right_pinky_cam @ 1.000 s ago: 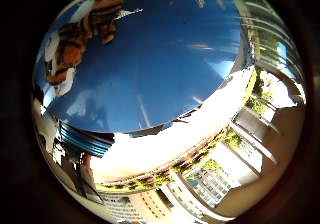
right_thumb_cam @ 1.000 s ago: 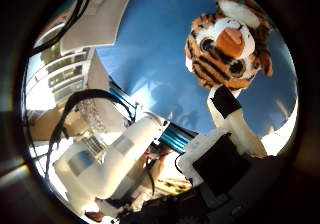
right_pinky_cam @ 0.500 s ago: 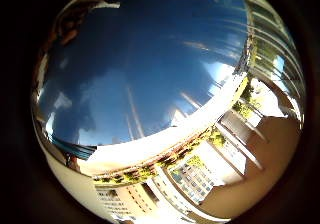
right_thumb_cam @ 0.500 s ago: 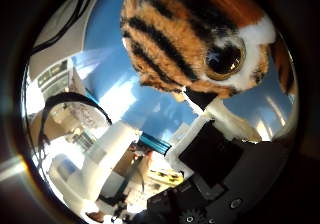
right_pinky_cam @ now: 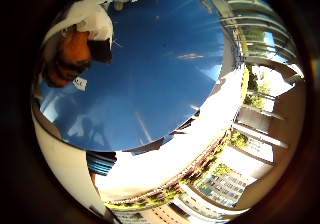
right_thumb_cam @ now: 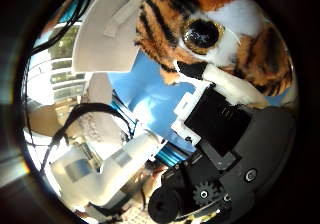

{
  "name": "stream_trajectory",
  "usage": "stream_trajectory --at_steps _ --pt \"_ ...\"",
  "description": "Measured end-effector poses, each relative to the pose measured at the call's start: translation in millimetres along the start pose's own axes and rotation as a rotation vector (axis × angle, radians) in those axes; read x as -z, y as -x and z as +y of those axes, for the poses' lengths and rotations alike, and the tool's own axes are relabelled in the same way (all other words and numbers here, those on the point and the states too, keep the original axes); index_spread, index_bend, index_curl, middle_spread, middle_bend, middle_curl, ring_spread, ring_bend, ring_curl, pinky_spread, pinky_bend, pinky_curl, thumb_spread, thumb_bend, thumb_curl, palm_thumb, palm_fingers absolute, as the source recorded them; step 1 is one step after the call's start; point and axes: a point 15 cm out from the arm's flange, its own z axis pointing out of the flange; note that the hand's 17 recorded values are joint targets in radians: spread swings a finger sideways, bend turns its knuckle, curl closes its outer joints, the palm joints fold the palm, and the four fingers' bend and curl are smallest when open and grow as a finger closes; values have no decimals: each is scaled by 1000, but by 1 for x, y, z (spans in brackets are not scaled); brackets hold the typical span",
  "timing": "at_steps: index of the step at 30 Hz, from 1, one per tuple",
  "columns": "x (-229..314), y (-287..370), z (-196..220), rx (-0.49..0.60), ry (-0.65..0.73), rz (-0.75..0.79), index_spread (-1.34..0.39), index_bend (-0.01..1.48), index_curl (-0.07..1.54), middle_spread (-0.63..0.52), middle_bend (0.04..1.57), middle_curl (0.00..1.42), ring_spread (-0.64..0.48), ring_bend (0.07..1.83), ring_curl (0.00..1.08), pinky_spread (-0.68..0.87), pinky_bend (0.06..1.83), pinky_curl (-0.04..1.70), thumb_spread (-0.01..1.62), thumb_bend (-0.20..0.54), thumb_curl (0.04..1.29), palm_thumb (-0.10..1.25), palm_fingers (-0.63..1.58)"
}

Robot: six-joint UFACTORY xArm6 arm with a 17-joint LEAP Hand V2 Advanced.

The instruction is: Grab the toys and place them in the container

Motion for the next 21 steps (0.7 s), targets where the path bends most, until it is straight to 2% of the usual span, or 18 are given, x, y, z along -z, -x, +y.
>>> stream_trajectory --at_steps 3,9,16,21 --pt "75 41 0 11 -56 -82 -944 472 472 -263 1142 928 -114 1305 852 211 1445 773 1091 -14 642 946 985" --pt "182 104 -31 45 -172 -63 -1048 532 591 -261 1194 995 -134 1363 887 179 1505 828 1108 -15 668 947 900" --pt "207 182 -103 74 -180 -91 -1148 554 768 -255 1250 1050 -147 1429 911 153 1566 874 1120 -11 697 963 820" --pt "200 207 -168 33 -169 -102 -1198 548 897 -251 1283 1073 -150 1467 917 141 1599 897 1121 -12 717 984 780"
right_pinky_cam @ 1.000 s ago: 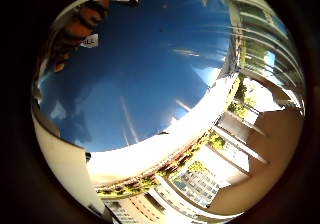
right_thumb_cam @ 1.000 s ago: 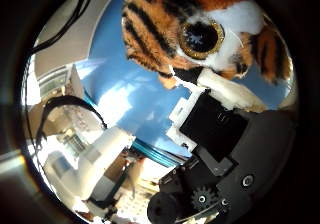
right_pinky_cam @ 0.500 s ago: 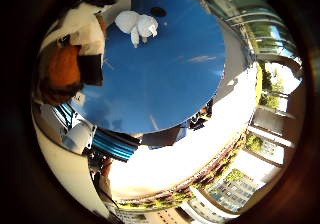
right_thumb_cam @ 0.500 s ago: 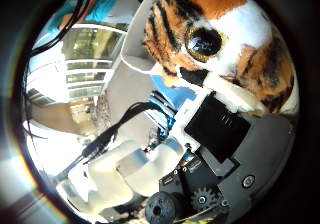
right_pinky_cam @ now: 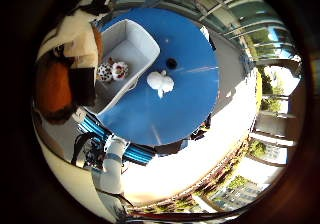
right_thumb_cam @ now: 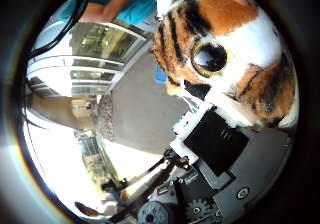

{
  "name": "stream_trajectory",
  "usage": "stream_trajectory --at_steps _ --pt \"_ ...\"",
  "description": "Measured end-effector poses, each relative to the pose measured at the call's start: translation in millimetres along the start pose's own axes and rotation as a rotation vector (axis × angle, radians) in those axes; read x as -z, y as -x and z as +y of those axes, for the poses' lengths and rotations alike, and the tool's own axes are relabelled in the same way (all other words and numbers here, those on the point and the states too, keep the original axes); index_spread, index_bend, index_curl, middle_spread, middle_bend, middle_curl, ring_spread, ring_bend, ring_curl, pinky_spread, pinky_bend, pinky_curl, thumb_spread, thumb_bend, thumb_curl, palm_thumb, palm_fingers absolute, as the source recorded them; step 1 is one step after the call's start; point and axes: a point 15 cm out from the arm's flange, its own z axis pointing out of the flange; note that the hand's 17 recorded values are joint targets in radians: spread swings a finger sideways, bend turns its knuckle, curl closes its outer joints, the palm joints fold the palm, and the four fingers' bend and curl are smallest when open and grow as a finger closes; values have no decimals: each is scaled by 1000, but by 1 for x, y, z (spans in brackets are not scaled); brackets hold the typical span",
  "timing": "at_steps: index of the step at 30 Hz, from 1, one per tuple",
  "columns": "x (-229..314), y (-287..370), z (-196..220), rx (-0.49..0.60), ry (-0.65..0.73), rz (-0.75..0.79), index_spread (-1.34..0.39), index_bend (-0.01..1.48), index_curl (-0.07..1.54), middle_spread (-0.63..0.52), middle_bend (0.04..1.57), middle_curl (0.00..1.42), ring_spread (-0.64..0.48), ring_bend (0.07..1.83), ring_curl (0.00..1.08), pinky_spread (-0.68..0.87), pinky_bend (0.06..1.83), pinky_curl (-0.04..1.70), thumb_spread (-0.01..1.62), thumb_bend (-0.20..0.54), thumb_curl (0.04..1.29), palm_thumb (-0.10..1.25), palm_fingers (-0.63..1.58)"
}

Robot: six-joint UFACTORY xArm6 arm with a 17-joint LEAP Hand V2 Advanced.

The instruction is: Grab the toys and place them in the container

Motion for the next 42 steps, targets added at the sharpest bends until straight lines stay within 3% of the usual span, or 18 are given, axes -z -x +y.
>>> stream_trajectory --at_steps 6,13,20,23,25,26,28,31,34,42 --pt "-56 12 -54 -41 50 -5 -1238 527 1031 -244 1320 1082 -151 1496 917 131 1622 911 1114 -19 734 977 753" --pt "-121 -4 -84 -93 127 -6 -1251 542 1176 -231 1313 1070 -135 1526 897 119 1564 933 1132 -38 701 817 700" --pt "-148 -26 -94 -139 150 -8 -1188 509 1234 -187 1255 1000 -70 1492 825 142 1416 936 1167 -25 647 790 679" --pt "-151 -27 -90 -141 173 -10 -1103 383 1208 -151 1099 921 -1 1408 773 183 1399 916 1172 -29 626 771 570" --pt "-154 -26 -83 -140 205 -12 -962 207 1149 -114 766 793 76 1244 723 240 1365 908 1167 -31 603 757 41" --pt "-156 -26 -78 -141 226 -14 -937 203 1135 -102 709 763 95 1192 703 255 1336 896 1166 -29 600 756 -30" --pt "-158 -25 -70 -138 263 -18 -842 174 1059 -47 526 644 170 928 569 308 1166 802 1162 -29 583 745 -226" --pt "-156 -25 -66 -130 273 -21 -714 123 921 3 344 531 234 687 436 365 982 692 1156 -26 563 738 -235" --pt "-145 -28 -65 -117 251 -22 -607 104 787 25 238 466 270 566 372 408 853 608 1149 -25 547 739 -174" --pt "-65 -84 -13 -156 186 16 -414 125 528 60 179 390 293 460 322 457 711 486 1142 -25 521 737 -38"
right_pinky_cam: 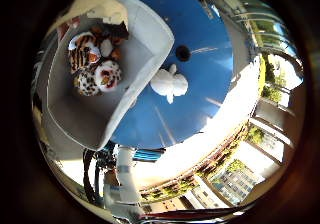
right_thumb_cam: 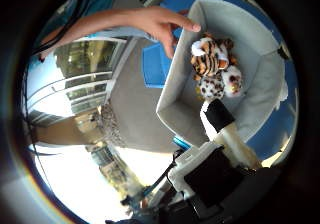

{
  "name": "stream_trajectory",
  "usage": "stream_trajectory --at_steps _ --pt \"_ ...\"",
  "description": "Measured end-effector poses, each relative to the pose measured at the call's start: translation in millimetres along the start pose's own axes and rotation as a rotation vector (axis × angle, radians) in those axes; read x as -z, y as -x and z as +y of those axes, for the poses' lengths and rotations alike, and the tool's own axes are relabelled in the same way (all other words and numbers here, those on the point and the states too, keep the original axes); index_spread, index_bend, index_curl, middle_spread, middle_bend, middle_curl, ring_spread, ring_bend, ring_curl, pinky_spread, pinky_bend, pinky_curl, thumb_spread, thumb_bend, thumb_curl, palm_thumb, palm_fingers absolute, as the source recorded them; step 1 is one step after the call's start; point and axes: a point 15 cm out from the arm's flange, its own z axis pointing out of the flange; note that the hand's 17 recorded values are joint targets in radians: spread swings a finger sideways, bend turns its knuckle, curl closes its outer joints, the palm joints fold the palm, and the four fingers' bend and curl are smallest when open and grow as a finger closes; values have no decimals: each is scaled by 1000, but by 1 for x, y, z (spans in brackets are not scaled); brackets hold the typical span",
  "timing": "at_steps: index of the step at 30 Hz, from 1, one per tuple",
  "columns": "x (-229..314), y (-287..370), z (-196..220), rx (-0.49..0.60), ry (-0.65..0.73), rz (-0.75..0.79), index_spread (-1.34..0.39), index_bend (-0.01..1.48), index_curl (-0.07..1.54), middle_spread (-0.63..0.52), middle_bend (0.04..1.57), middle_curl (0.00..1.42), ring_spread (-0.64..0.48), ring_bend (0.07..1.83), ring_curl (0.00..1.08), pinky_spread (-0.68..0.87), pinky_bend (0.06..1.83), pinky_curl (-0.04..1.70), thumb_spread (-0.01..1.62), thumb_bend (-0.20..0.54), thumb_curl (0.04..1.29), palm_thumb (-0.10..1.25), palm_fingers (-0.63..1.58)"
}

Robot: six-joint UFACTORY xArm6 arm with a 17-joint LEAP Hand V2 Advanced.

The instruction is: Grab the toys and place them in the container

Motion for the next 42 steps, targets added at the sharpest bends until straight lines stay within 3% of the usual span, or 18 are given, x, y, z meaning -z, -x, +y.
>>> stream_trajectory --at_steps 6,11,17,26,33,36,38,39,42 --pt "21 -93 40 -48 25 147 -337 151 432 43 187 372 275 442 318 432 587 416 1139 -27 505 732 -15" --pt "14 -150 56 -87 54 149 -305 157 385 33 186 364 260 407 310 399 515 377 1132 -26 497 734 -15" --pt "-52 -199 42 -115 181 74 -294 158 340 25 175 350 253 365 304 380 454 342 1127 -27 486 737 -27" --pt "-151 -220 8 -63 343 41 -297 165 297 29 158 323 249 295 299 370 381 307 1109 -29 465 743 -53" --pt "-197 -222 -26 -32 347 74 -275 180 287 29 158 303 244 265 303 367 342 293 1103 -29 447 746 -14" --pt "-205 -220 -30 -32 360 88 -199 193 291 13 177 304 228 309 307 356 340 280 1098 -25 444 759 151" --pt "-207 -223 -36 -29 346 111 -190 207 299 -33 251 327 223 404 321 341 357 265 1093 -24 443 768 456" --pt "-206 -225 -39 -27 330 121 -233 166 289 -69 360 366 191 571 357 326 381 262 1089 -22 445 780 768" --pt "-197 -234 -48 -26 275 145 -306 90 252 -110 561 464 146 878 477 323 446 299 1085 -17 453 808 959"
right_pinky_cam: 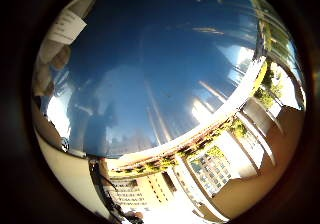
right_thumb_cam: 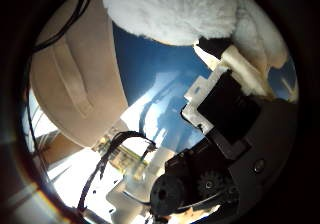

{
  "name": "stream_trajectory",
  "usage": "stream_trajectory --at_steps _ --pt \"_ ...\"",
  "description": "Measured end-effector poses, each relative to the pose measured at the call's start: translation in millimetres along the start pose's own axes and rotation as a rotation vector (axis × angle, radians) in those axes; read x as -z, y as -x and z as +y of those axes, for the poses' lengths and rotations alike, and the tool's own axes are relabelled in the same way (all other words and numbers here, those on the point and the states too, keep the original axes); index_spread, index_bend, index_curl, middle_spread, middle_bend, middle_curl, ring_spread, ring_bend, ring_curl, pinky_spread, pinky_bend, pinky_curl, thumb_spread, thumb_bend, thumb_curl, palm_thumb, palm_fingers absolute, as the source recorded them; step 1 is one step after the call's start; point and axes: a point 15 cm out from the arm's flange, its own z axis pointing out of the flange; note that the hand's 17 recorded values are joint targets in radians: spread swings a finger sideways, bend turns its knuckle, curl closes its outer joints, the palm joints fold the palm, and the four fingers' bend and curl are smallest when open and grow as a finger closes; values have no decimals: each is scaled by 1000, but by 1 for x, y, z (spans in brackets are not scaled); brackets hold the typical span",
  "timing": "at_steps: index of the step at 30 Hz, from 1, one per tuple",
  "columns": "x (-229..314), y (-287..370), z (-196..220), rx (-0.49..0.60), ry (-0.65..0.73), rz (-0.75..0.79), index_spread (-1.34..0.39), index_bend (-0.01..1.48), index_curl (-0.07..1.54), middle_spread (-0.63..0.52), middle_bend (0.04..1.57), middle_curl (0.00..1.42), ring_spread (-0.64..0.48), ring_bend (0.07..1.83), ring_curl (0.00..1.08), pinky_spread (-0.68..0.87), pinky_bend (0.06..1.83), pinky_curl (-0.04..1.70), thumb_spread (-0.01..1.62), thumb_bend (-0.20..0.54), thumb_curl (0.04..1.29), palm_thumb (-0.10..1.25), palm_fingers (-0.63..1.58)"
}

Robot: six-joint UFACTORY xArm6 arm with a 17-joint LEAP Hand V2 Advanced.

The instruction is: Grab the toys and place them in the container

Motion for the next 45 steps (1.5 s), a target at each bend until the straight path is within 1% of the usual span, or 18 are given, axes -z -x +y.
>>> stream_trajectory --at_steps 1,2,3,4,6,7,10,13,15,19,21,23,27,33,37,40,43,45 --pt "3 -6 3 -8 -12 1 -333 86 240 -128 643 512 121 987 535 324 476 327 1081 -16 459 820 953" --pt "6 -11 8 -18 -22 -2 -353 83 230 -138 690 538 107 1041 567 324 508 345 1081 -15 461 828 960" --pt "7 -18 14 -28 -26 -9 -403 137 214 -162 767 595 72 1134 625 327 603 390 1079 -10 471 858 969" --pt "7 -24 23 -39 -30 -19 -421 151 209 -169 789 612 62 1152 639 327 644 408 1079 -11 475 864 982" --pt "8 -32 41 -54 -43 -40 -491 190 189 -195 867 678 29 1202 682 332 822 483 1091 -5 491 898 1040" --pt "8 -36 53 -63 -55 -58 -510 196 184 -200 887 693 18 1209 690 329 862 501 1098 0 497 914 1052" --pt "11 -40 86 -62 -113 -99 -615 234 168 -223 987 782 -25 1247 739 312 1060 621 1130 4 528 964 1059" --pt "19 -39 126 -62 -163 -115 -698 301 165 -234 1039 842 -51 1266 767 291 1162 707 1149 -1 553 985 1036" --pt "27 -41 153 -73 -195 -106 -777 375 170 -242 1073 892 -70 1287 793 269 1224 778 1158 -10 573 986 998" --pt "49 -42 211 -73 -266 -70 -873 470 180 -249 1115 950 -95 1317 822 242 1278 851 1161 -16 596 973 953" --pt "60 -38 247 -77 -291 -64 -922 528 192 -251 1130 978 -105 1332 836 228 1301 887 1163 -16 608 965 932" --pt "64 -28 279 -74 -282 -86 -951 563 202 -252 1144 996 -112 1348 847 219 1313 912 1164 -16 616 962 916" --pt "69 4 313 -47 -231 -159 -1016 639 230 -253 1176 1034 -124 1382 868 199 1343 968 1163 -16 635 954 876" --pt "127 49 330 36 -287 -184 -1083 710 277 -251 1215 1069 -132 1421 886 177 1368 1025 1161 -16 657 940 829" --pt "175 79 328 97 -367 -169 -1111 742 314 -249 1232 1083 -135 1439 892 165 1383 1050 1162 -15 668 937 808" --pt "210 101 318 104 -421 -149 -1124 762 351 -248 1242 1089 -136 1450 894 158 1394 1067 1162 -15 675 935 796" --pt "246 121 301 115 -463 -115 -1134 773 390 -246 1254 1095 -136 1463 896 152 1403 1081 1162 -15 680 934 779" --pt "260 136 285 126 -469 -107 -1142 776 425 -244 1266 1096 -137 1473 897 148 1408 1091 1160 -17 684 930 769"
